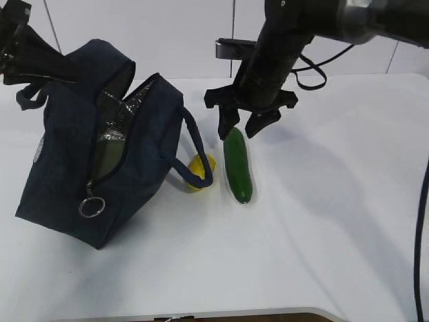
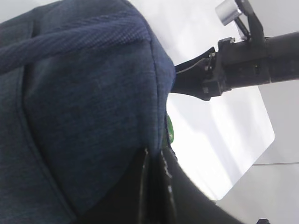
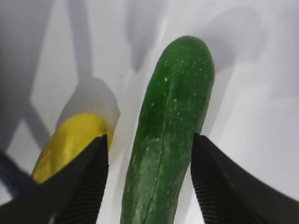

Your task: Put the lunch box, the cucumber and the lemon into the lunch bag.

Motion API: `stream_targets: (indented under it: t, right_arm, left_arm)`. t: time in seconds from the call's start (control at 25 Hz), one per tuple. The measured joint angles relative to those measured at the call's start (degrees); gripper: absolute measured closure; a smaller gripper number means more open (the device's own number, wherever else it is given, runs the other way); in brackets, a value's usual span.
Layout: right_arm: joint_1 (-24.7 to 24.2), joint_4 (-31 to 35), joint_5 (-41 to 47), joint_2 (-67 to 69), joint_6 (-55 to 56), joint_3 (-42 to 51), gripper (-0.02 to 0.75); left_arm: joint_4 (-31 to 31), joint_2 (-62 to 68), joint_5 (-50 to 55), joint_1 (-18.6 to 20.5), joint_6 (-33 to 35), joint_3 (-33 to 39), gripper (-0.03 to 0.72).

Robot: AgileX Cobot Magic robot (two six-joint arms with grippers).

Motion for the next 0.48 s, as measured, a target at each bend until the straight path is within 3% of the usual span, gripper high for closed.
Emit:
stream_targets:
  t: [0.48]
  right_arm:
    - [0.00,-2.98,-5.31,3.51,7.12,0.00,0.271]
  left_arm:
    - [0.00,0.00,-0.04,0.00,0.00,0.00,0.700]
